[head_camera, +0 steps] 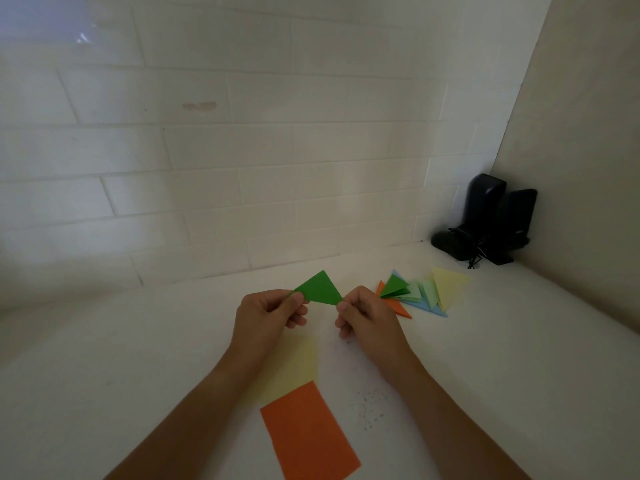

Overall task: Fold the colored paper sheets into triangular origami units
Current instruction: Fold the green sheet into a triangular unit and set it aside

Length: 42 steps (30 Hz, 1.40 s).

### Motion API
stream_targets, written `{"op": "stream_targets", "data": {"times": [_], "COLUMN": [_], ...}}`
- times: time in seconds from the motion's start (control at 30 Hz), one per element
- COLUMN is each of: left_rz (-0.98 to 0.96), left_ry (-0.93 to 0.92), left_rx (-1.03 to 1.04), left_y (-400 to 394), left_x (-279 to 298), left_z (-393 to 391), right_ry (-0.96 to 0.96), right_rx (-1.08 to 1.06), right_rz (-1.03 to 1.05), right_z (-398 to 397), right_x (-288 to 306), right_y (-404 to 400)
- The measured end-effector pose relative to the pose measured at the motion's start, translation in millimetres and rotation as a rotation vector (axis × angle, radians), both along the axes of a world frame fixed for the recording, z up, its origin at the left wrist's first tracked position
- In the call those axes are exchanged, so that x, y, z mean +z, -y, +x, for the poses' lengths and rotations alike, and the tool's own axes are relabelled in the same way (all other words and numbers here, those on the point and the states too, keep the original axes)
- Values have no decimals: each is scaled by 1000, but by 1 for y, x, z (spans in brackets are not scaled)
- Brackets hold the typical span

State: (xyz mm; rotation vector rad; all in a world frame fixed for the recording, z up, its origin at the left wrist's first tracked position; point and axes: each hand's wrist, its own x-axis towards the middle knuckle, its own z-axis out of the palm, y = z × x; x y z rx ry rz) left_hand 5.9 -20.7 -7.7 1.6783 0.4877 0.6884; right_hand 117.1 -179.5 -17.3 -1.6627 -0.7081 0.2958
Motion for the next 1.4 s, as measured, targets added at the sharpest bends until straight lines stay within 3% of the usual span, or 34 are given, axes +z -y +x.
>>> {"op": "stream_targets", "data": {"times": [0.17, 0.37, 0.87, 1.23, 1.4], "left_rz": [133, 298, 347, 238, 194], "left_ry": [-57, -155, -76, -50, -35], "left_rx": [-116, -186, -129, -78, -40], "left_y": [6, 14, 11, 8, 5], "left_x": [3, 4, 4, 6, 6], "left_z": [-2, -4, -3, -2, -2], "right_ry": [-51, 117, 246, 236, 130], "right_rx": [45, 104, 117, -16, -89], "right_rz": [84, 62, -37, -39, -2], "right_z": [-1, 1, -2, 1, 1], "right_x": [2, 1, -4, -4, -2], "right_y": [-1, 1, -4, -4, -2]}}
